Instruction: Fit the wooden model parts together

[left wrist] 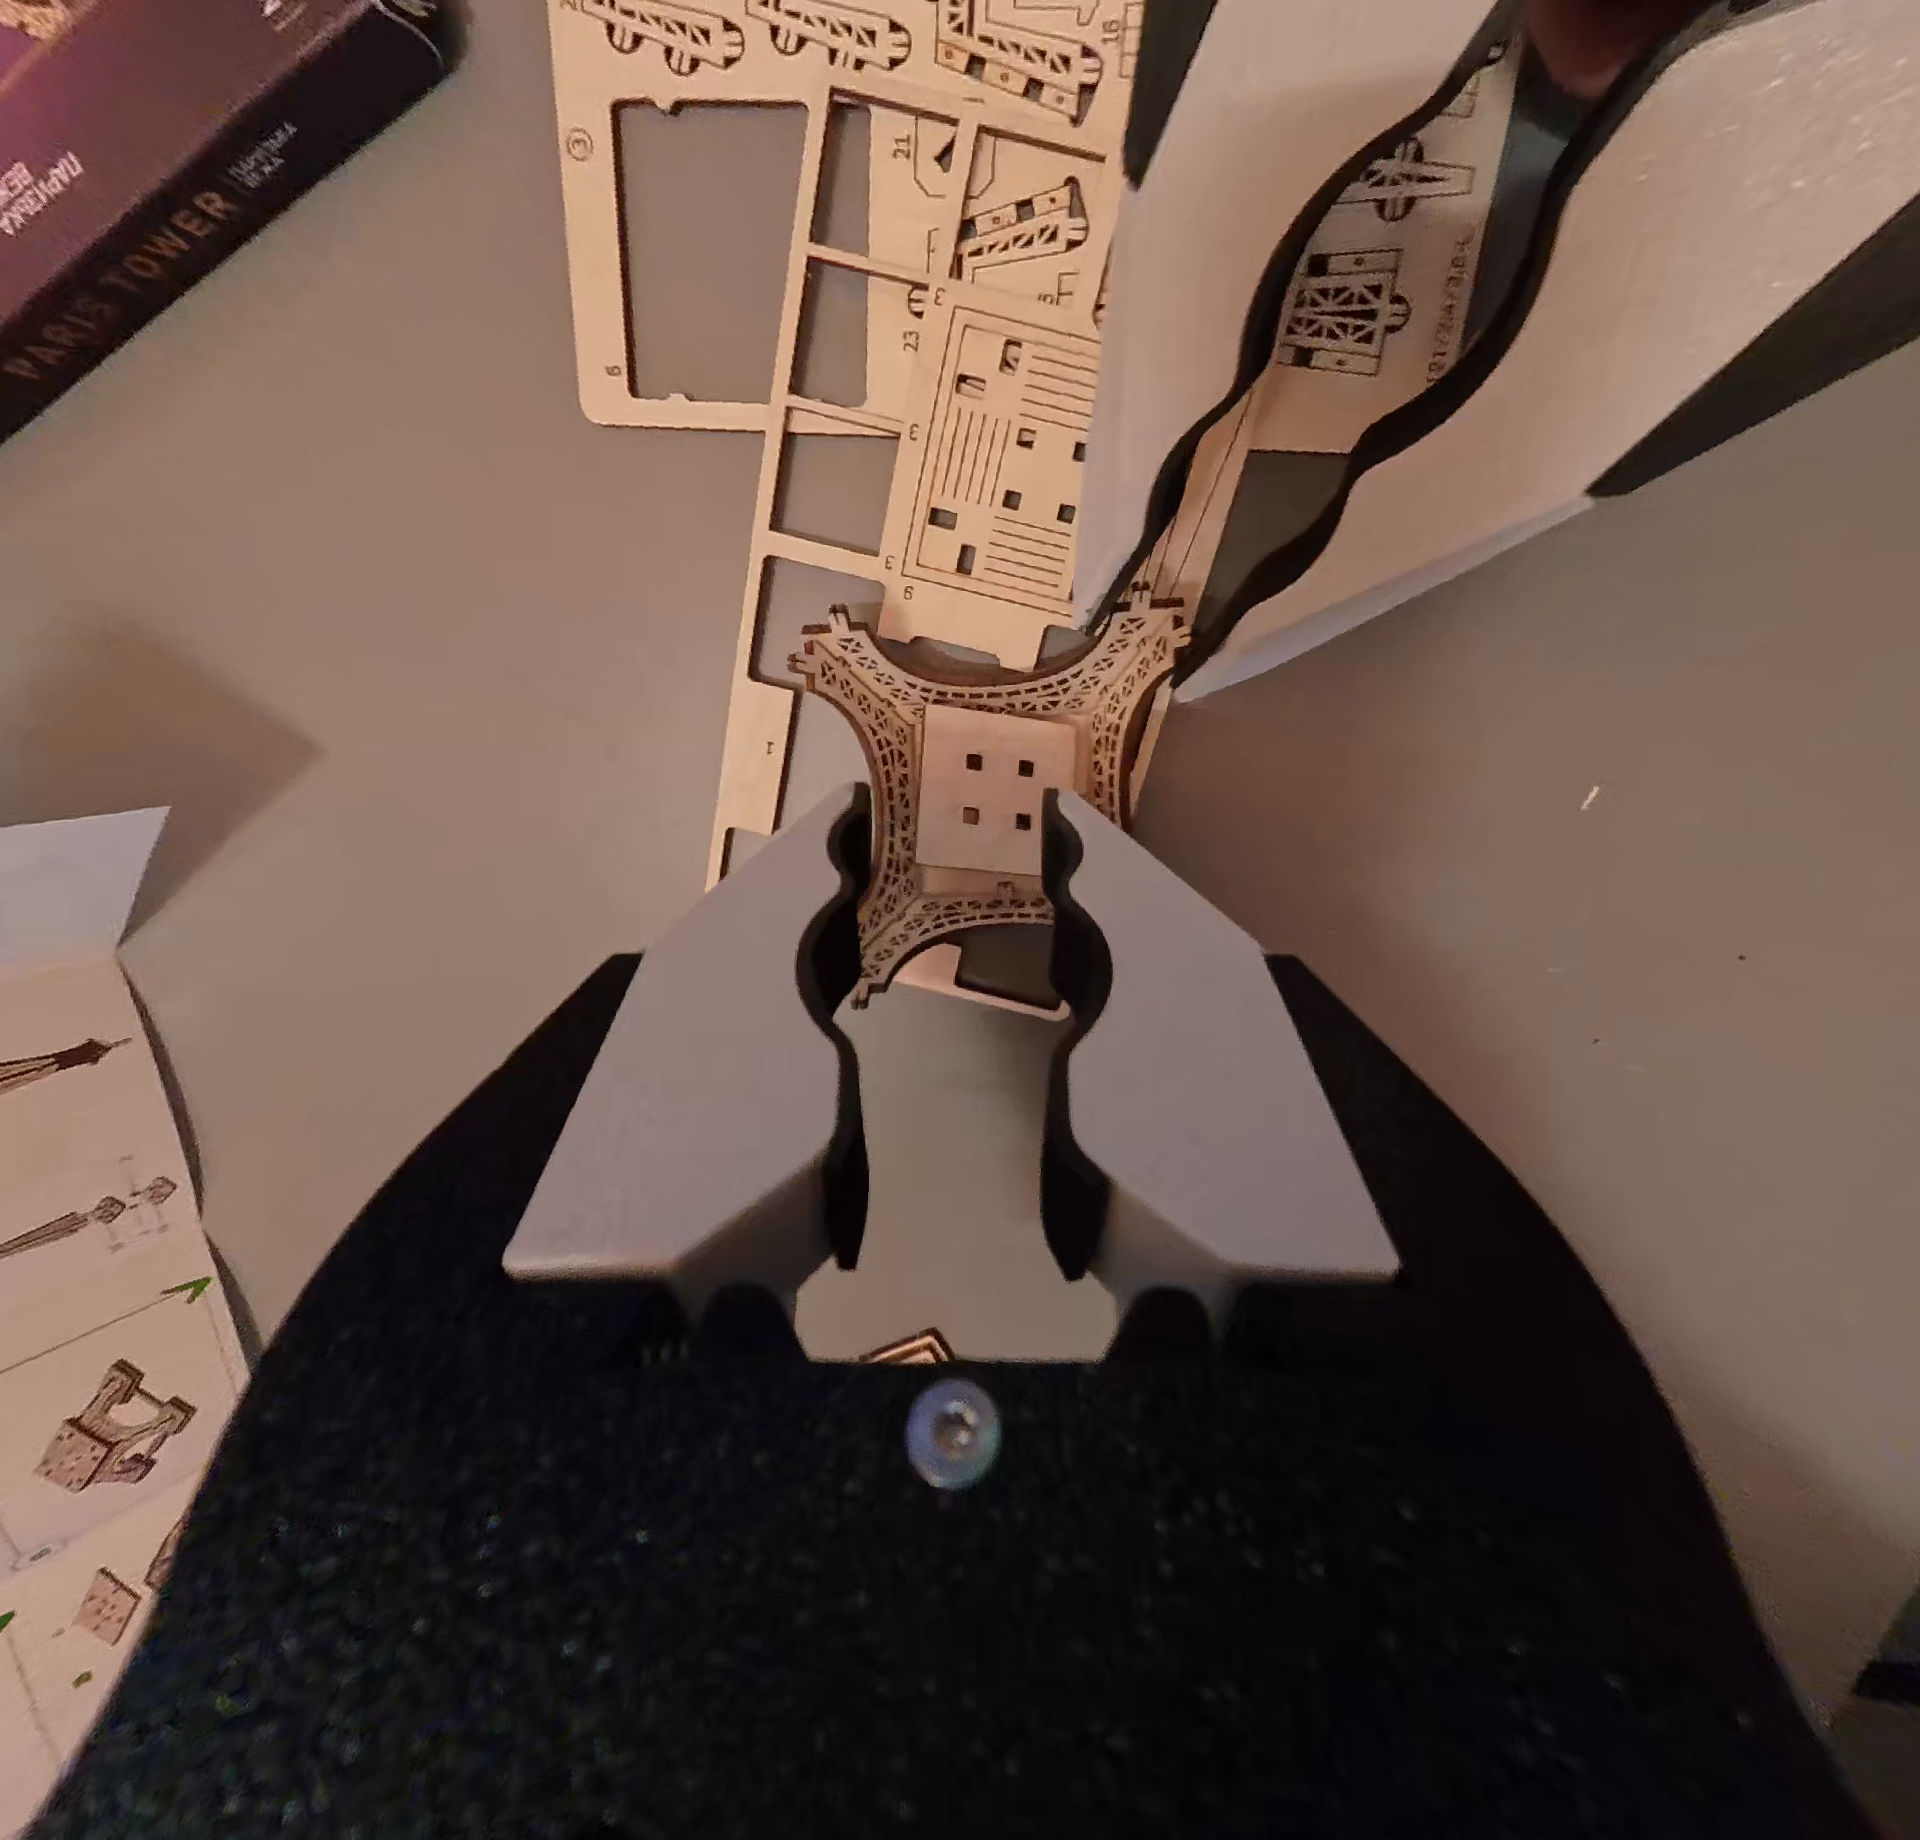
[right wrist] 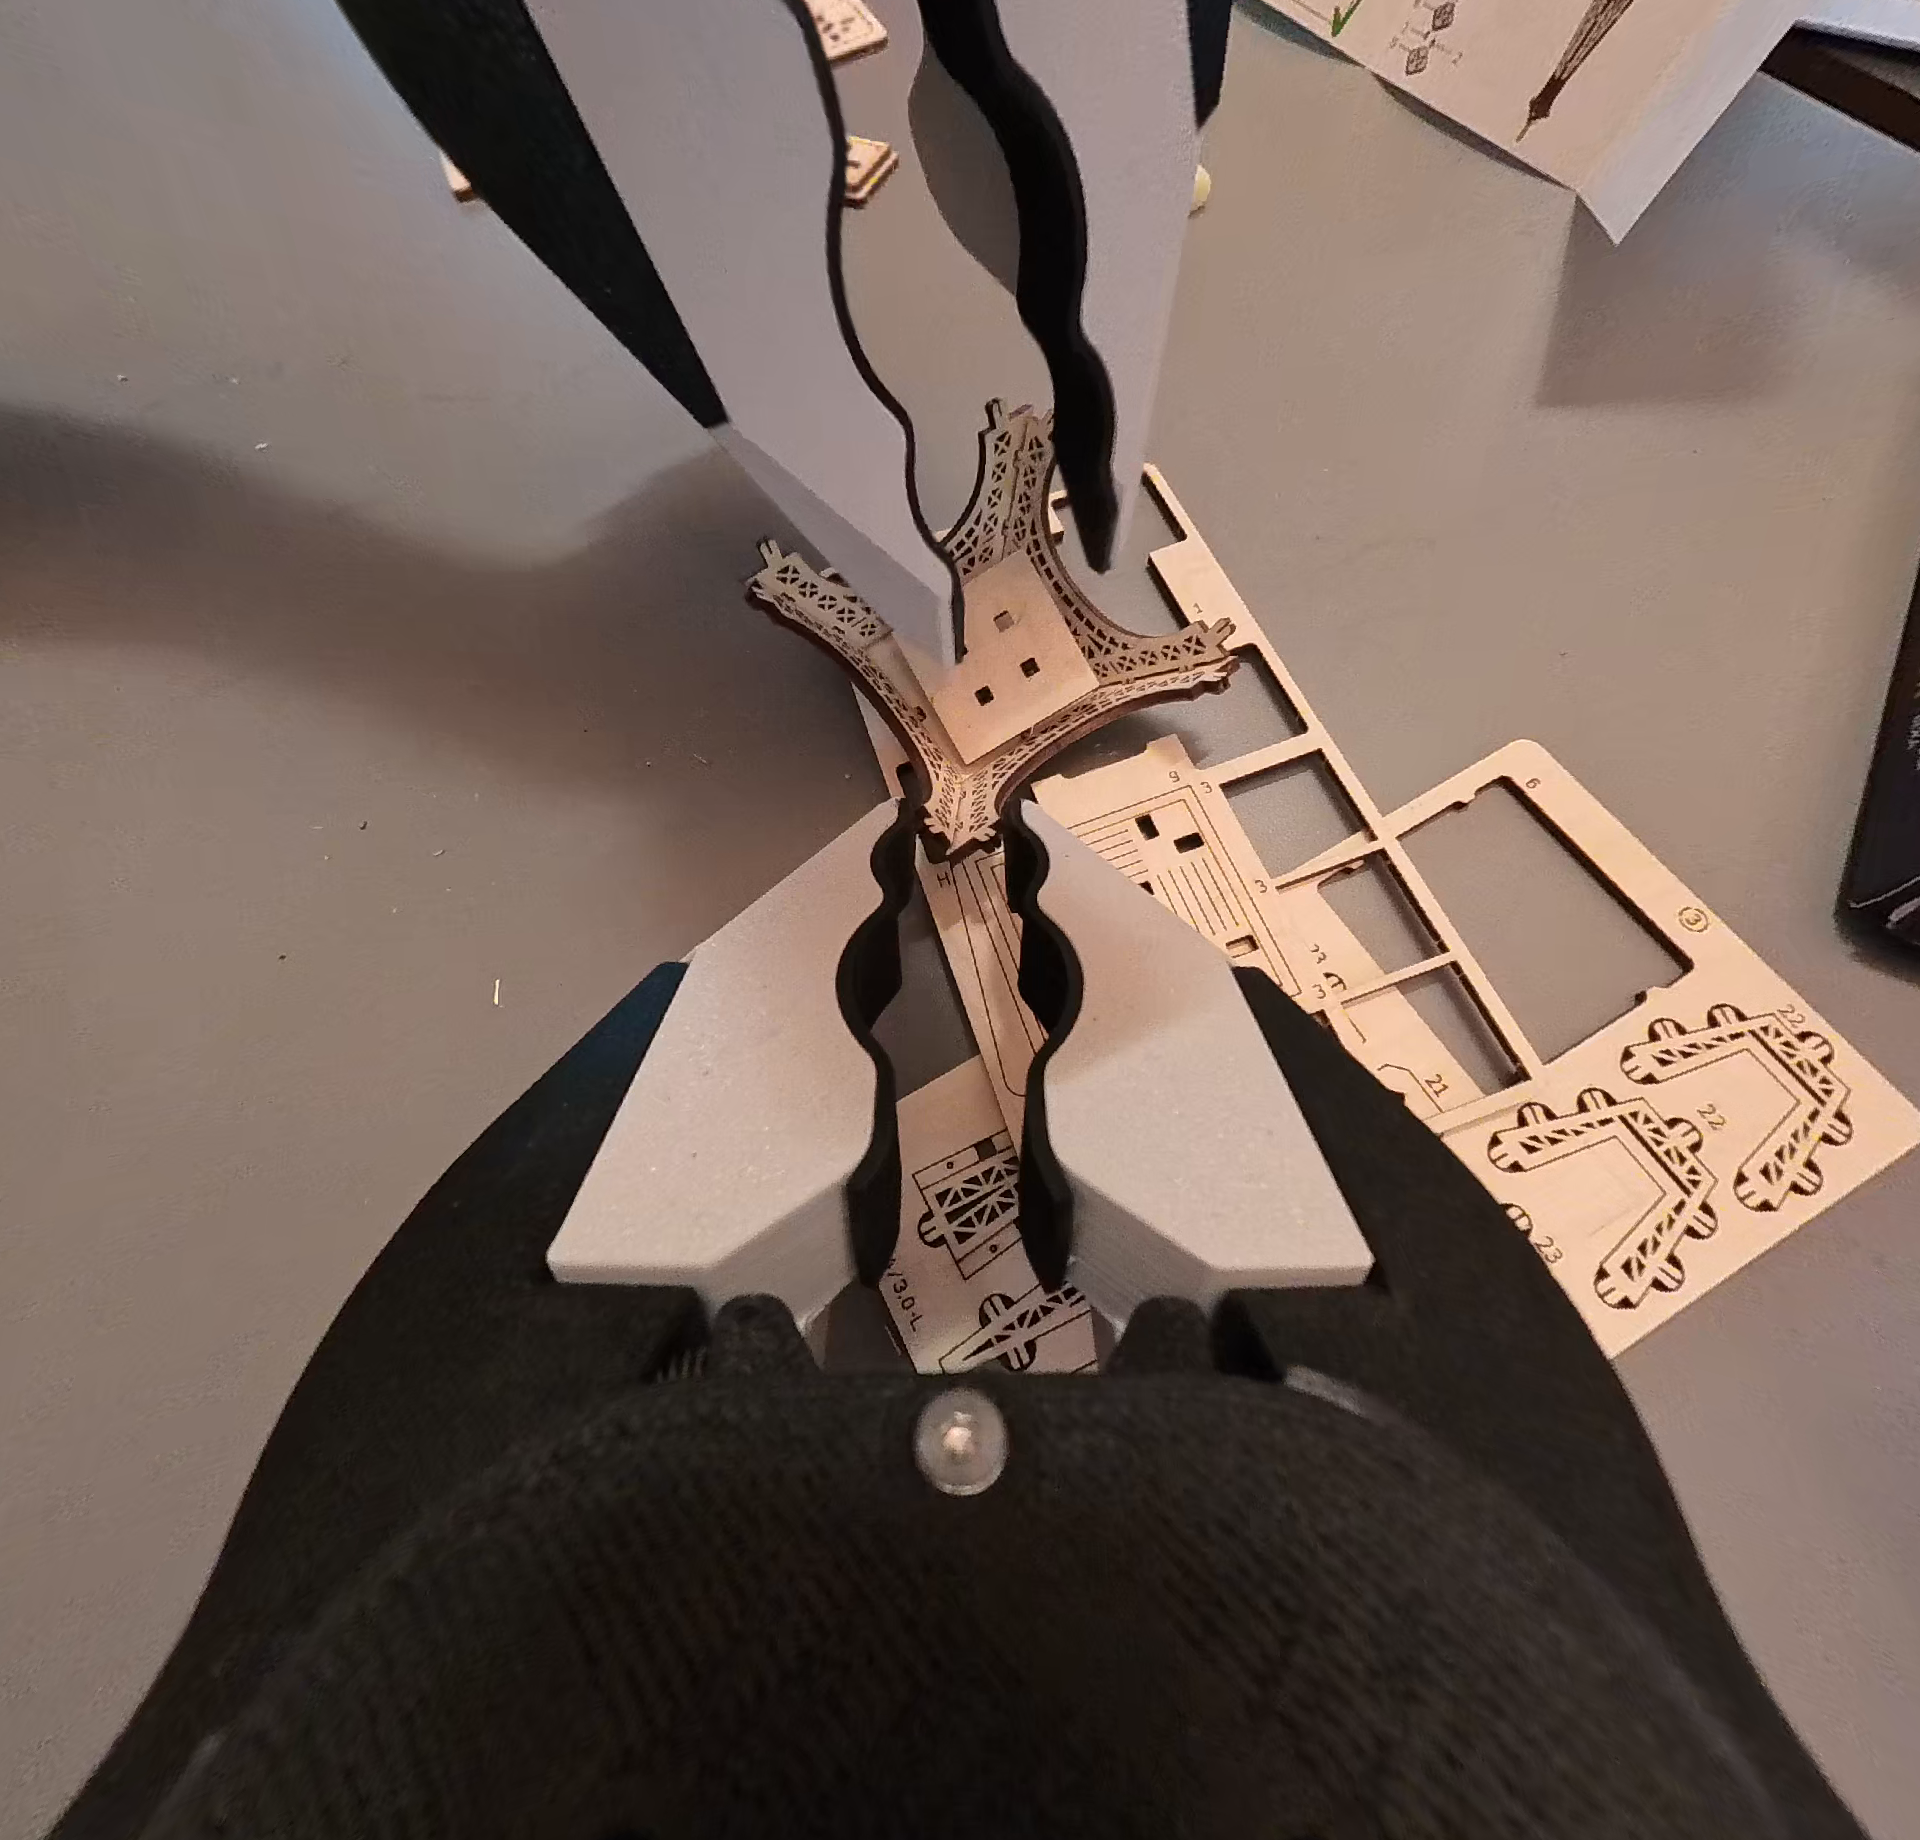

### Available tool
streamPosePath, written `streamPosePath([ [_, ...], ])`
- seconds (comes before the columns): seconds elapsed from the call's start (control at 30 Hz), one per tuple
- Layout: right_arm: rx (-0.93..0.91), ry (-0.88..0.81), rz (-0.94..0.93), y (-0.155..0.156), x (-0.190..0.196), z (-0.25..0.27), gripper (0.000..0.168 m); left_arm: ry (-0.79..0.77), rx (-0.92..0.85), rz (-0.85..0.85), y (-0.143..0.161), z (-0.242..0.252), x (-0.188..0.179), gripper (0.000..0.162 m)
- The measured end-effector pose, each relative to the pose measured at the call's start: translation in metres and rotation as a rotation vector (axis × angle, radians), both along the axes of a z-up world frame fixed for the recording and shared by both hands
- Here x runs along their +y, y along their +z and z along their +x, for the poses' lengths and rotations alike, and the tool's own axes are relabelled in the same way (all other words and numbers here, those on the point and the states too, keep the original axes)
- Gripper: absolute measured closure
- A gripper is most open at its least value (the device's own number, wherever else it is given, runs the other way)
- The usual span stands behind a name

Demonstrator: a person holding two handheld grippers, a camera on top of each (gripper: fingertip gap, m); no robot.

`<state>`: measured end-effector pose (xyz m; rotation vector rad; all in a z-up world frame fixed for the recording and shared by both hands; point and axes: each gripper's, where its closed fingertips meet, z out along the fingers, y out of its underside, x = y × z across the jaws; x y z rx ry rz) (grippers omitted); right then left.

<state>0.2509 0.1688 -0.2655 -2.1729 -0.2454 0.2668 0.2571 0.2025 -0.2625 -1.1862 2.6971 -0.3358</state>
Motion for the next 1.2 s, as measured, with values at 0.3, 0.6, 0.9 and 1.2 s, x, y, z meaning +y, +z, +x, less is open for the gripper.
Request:
streamPosePath([
  [0.3,0.003,-0.001,-0.001,0.000,0.000,0.000,0.154,-0.059,0.020,0.096,-0.009,-0.005,-0.004,0.132],
  [0.6,0.007,0.000,-0.002,0.000,0.000,0.000,0.154,-0.158,-0.001,0.166,-0.005,-0.006,-0.005,0.132],
  [0.9,0.007,-0.001,-0.003,0.000,0.000,0.000,0.155,-0.157,0.009,0.181,-0.009,-0.006,-0.002,0.133],
  [1.2,0.006,-0.002,-0.002,0.000,0.000,0.000,0.155,-0.090,0.020,0.097,-0.012,-0.005,-0.004,0.132],
])
